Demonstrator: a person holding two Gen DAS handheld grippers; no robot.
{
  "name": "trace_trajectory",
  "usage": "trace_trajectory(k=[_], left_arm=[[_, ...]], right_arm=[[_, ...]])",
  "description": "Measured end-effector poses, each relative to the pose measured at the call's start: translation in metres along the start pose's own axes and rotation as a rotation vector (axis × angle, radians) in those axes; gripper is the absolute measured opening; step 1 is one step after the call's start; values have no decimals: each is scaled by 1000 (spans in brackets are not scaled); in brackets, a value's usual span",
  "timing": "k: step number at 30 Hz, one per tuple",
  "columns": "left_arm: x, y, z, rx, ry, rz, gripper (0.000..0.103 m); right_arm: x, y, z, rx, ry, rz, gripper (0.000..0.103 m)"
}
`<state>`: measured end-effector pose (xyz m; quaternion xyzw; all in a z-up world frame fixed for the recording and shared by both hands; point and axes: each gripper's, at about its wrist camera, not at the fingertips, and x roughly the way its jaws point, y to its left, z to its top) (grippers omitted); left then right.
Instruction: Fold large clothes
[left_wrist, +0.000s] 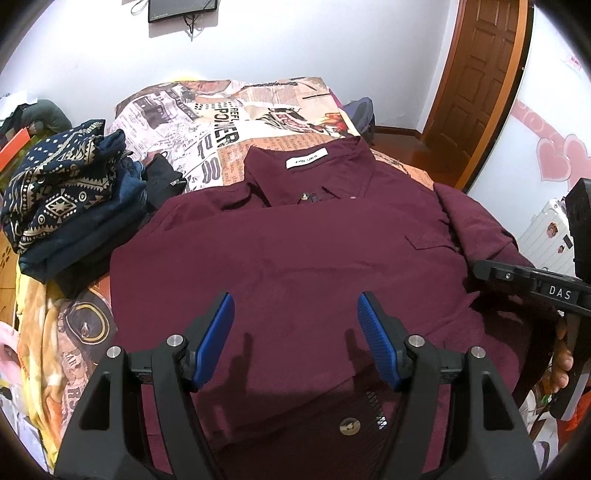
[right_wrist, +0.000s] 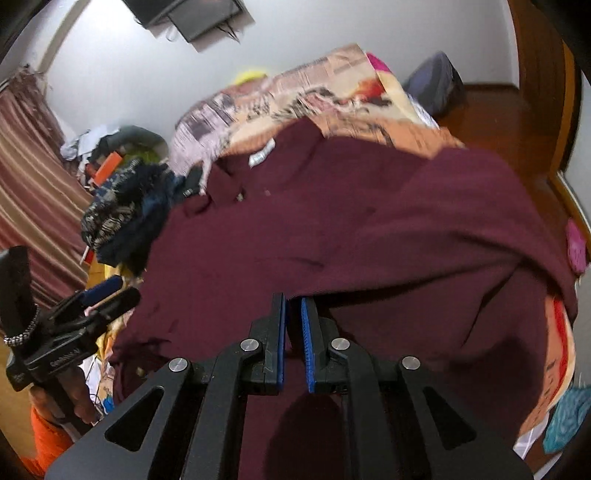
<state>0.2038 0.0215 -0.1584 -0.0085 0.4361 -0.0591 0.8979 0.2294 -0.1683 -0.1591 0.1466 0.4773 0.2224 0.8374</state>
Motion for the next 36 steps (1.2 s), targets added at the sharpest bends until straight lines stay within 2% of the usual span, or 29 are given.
trace_trajectory(k=[5,8,10,11,13,16,22,24,29,36], left_arm=[[4,-1,-1,5,11,3,68],[5,-4,1,8,8,0,68],[4,-7,2,14,4,-1,68],[5,-8,3,19,3,0,68],[5,-12,5,31,0,5,68],[7,-17,8,42,-1,10,68],[10,-24,12,44,0,0,68],[12,-27,13,49,1,0,68],[18,-31,16,49,15,-1,68],[27,-34,18,41,30,-1,68]], right_arm=[[-20,4,3,-3,19,-22,12],[-40,5,4,-10,-15,-43,17],[-56,2,5,1,-63,-57,33],[-63,-1,5,12,-89,-70,38],[-82,-8,4,44,-184,-138,49],[-103,-24,5,109,-281,-203,55],[-115,-77,4,349,-367,-210,55],[-112,-92,1,418,-367,-213,55],[-85,-133,-9,601,-305,-119,55],[-57,-169,-17,738,-229,-45,55]])
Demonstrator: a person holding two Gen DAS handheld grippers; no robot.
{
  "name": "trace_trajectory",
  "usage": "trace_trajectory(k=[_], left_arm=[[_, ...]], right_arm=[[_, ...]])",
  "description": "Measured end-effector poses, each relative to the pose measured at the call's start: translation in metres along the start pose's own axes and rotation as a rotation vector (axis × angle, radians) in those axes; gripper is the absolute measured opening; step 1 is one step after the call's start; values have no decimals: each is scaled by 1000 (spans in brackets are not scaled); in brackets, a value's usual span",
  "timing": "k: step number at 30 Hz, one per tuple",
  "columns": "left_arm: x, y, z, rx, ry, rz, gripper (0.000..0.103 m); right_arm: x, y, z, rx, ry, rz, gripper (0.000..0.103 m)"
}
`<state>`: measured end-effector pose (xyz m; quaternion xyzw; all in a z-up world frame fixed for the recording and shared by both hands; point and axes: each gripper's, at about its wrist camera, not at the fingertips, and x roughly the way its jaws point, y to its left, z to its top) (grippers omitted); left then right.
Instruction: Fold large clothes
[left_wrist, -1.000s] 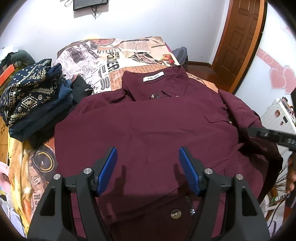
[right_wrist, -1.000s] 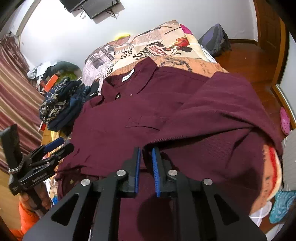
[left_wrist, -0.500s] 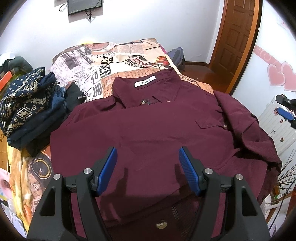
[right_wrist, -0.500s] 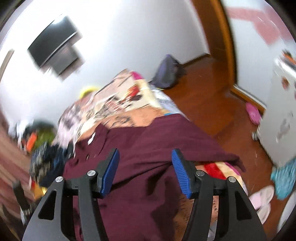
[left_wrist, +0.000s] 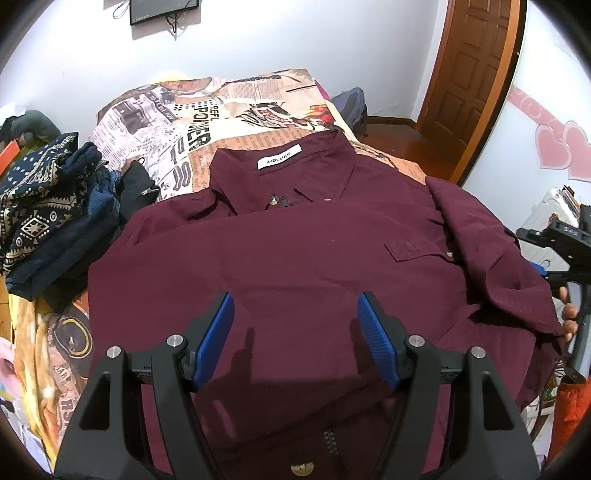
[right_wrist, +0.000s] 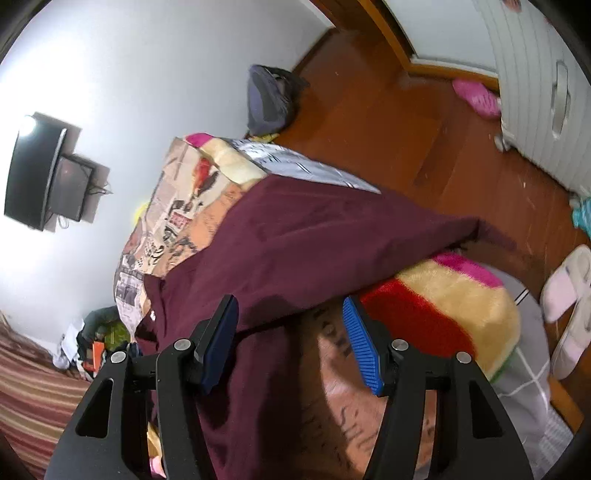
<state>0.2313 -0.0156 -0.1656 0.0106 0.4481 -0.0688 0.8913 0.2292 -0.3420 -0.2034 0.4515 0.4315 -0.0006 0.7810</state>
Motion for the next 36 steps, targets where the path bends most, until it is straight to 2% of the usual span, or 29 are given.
trace_trajectory(k=[5,8,10,13,17,22,26,31,36], left_arm=[[4,0,1,-6,7,2,68],[5,1,1,-12,9,3,68],[5,2,0,-14,9,5,68],[3,4,-1,-14,2,10,68],[-1,7,-2,-18,-8,17,68],[-12,15,-3,-33,-32,17,68],[-24,22,-6,-47,-63,18,68],[-40,37,-11,-78,-97,15,68],[-58,55,-19,-108,-135,19,68]], right_arm=[[13,-14,7,36,1,11,55],[14,-9,14,7,-28,-15,54],[13,-1,18,-42,-60,-62,39],[11,7,21,-108,-82,-85,21],[1,21,26,-176,-120,-77,12],[-30,60,26,-300,-198,-26,8],[-63,112,14,-458,-258,34,8],[-92,176,-10,-623,-273,158,8],[-99,233,-47,-761,-228,284,8]])
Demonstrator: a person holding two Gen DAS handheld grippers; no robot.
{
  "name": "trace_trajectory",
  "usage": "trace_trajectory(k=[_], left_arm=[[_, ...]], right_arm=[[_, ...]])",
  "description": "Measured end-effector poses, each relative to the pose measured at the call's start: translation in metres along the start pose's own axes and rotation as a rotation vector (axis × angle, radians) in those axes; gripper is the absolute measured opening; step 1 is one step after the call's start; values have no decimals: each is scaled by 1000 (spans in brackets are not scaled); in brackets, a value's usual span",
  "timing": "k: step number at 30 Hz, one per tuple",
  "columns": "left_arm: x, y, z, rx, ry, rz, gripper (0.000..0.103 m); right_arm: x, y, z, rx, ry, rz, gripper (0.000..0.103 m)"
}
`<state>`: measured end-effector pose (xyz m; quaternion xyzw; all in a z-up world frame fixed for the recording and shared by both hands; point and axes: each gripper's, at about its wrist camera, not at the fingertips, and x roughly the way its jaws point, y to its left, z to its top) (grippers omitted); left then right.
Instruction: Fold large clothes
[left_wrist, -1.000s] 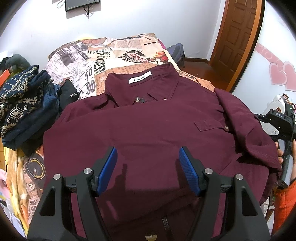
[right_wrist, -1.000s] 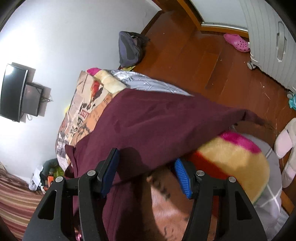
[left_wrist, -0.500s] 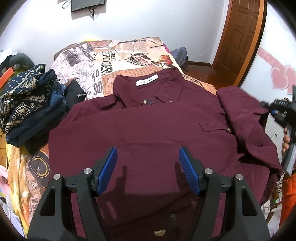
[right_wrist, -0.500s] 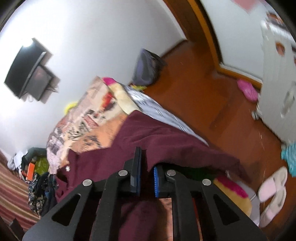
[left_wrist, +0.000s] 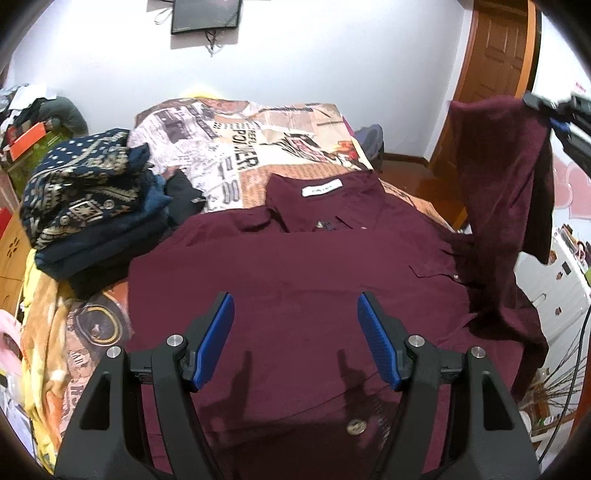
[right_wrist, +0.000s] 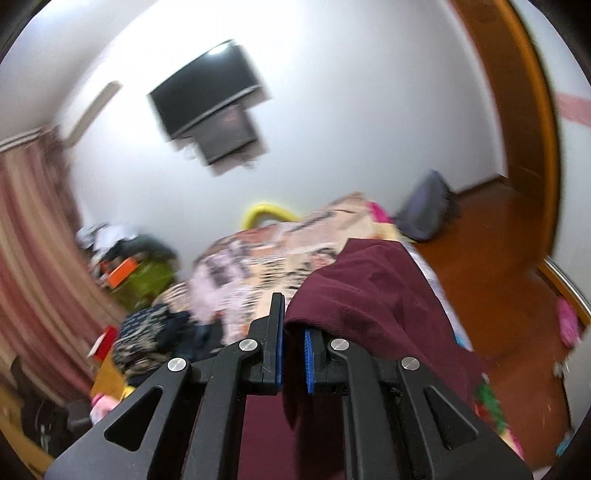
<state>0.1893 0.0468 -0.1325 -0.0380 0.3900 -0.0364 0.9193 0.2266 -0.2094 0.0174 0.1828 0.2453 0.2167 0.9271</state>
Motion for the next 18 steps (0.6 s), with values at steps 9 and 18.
trace_trajectory(k=[9,18], left_arm=[[-34,52,-7,-93,-51,63,68],[-40,79,-14,-166,-43,106,68]], right_arm=[[82,97,-63,-169,303,186,8],[143,118,-185,-331,677,178,10]])
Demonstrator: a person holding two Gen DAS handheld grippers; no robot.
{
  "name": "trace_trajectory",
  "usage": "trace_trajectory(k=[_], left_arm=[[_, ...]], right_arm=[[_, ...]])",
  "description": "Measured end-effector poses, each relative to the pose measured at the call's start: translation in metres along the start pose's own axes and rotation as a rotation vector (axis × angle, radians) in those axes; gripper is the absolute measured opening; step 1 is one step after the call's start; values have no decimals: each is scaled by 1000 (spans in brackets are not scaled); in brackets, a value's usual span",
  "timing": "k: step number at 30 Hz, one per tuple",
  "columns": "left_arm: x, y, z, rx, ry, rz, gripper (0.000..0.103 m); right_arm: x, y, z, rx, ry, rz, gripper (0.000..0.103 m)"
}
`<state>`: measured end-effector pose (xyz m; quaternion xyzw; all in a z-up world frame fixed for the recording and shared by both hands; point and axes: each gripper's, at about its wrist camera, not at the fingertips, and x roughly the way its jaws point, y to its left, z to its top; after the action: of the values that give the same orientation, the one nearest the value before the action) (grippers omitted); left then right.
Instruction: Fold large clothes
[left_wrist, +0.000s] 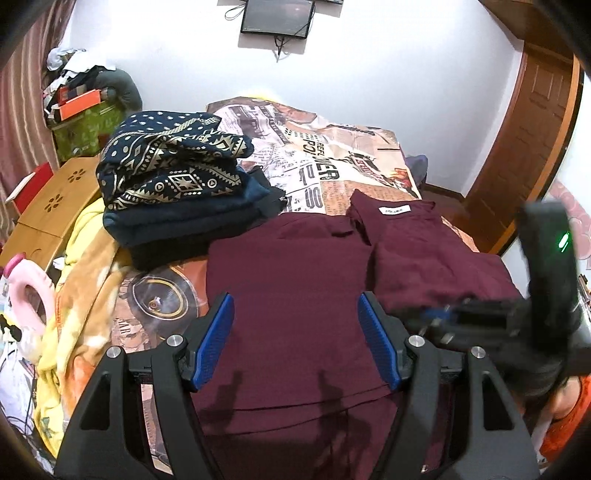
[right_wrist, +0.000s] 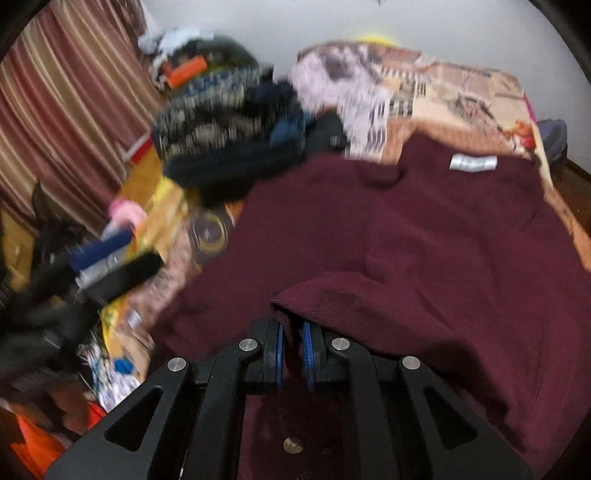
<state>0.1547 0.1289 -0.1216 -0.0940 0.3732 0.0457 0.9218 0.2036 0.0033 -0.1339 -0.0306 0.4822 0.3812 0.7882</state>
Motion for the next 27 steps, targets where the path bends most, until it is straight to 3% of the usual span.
trace_trajectory(k=[8,11,14,16,18,24,27], left_arm=[[3,-17,1,42,5,0,68],[2,-24,3,55,0,-4,68],[0,-31,6,69,-7,-4,68],[-1,-34,9,78,-10,-4,68],[-1,-40,12,92,-14,-3,68],[0,-63,18,146,-19,-17,68],[4,-83,19,195,-16,-33,68]], right_arm=[[-6,6,-9,-36,53,-5,15],[-15,11,-8,-54,31,-20,17],[-30,9,-9,-54,-21,-40,23],[-40,6,-10,-53,-60,-86,38],[-54,3,-11,-58,-114,-141,45],[-98,-22,-13,-15,-239,-232,46],[-120,-45,-15,46,-292,-279,51]])
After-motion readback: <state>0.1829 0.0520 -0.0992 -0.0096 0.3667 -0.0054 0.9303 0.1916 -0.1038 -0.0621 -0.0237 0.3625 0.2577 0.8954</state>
